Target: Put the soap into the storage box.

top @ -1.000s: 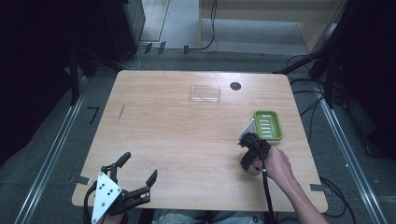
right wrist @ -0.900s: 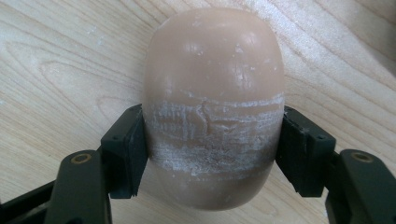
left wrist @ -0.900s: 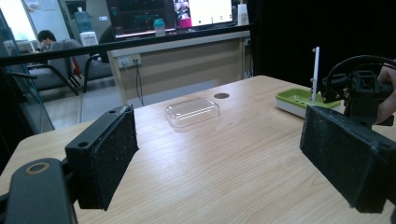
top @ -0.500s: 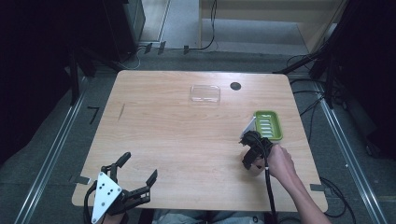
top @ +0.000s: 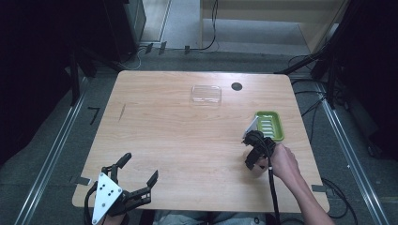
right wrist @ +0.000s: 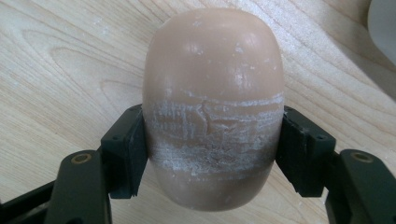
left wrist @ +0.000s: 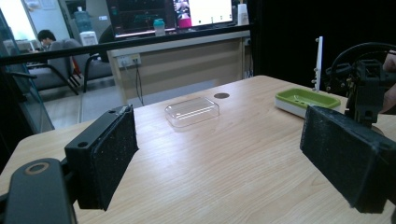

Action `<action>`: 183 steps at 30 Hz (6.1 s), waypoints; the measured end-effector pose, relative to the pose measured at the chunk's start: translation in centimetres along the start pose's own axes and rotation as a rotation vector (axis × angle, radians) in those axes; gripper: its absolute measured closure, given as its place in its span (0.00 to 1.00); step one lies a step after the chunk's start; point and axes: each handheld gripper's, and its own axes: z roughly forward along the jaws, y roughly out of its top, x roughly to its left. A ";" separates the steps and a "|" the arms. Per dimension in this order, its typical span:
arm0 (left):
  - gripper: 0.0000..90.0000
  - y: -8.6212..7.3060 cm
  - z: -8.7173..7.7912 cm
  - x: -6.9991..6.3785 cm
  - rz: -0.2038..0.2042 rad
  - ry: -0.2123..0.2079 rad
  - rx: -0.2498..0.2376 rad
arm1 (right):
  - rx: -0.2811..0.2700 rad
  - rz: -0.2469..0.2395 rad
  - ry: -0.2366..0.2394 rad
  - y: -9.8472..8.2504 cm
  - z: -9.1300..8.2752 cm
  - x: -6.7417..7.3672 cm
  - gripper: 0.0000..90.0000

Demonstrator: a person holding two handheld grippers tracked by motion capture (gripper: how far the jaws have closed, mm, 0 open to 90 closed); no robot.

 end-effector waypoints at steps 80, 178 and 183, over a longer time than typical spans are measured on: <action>0.12 0.0 0.1 -0.1 0.008 -0.009 0.003 | -0.024 0.103 0.004 -0.3 -4.0 -6.2 0.37; 0.12 0.0 0.1 0.0 0.001 -0.003 0.002 | -0.055 0.287 0.031 5.6 -3.9 -11.8 0.37; 0.12 0.0 0.0 0.0 0.001 -0.003 0.002 | -0.057 0.327 0.039 5.8 -3.4 -12.1 0.37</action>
